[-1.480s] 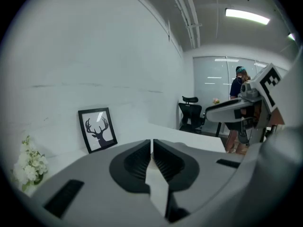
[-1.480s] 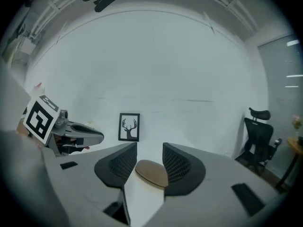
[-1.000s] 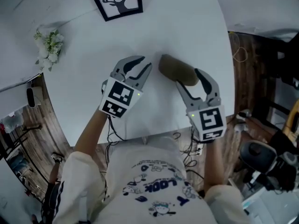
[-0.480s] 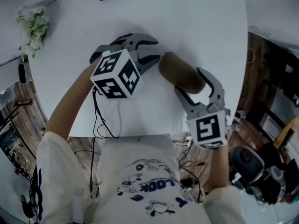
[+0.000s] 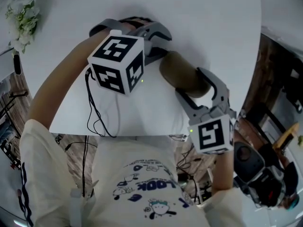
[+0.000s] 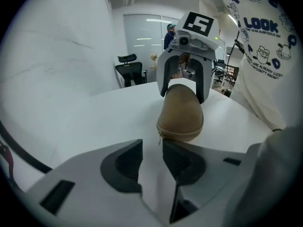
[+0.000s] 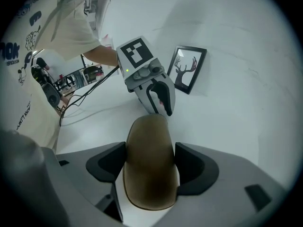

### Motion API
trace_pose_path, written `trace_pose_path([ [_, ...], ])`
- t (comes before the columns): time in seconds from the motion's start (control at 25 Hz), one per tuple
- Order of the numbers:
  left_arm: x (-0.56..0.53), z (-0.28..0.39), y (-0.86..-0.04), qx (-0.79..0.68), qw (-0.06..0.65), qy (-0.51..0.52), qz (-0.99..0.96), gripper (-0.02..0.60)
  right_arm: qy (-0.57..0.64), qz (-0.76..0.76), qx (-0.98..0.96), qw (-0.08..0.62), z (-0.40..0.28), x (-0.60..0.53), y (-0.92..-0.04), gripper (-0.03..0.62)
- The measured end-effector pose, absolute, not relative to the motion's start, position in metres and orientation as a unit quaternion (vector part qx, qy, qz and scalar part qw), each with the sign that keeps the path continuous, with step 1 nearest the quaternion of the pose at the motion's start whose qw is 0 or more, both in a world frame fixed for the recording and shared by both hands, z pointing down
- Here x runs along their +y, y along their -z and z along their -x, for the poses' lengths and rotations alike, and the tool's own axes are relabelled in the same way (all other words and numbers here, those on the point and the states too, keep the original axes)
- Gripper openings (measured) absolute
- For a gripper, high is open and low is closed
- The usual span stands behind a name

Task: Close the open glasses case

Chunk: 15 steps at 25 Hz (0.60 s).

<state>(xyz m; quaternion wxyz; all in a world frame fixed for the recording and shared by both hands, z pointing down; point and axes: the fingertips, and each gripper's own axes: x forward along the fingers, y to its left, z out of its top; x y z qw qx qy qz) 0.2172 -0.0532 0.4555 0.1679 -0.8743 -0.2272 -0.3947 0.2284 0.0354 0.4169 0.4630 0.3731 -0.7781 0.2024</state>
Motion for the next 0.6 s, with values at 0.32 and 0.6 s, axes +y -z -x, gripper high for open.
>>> trace_pose_path([
  [0.32, -0.0467, -0.2219, -0.4574, -0.278, 0.264, 0.397, 0.834, 0.02, -0.217, -0.368, -0.785, 0.449, -0.2299, 0.0315, -0.4202, 0.305],
  [0.6, -0.0494, -0.221, -0.459, -0.269, 0.241, 0.402, 0.841, -0.002, -0.234, -0.367, -0.785, 0.44, -0.227, 0.0304, -0.424, 0.305],
])
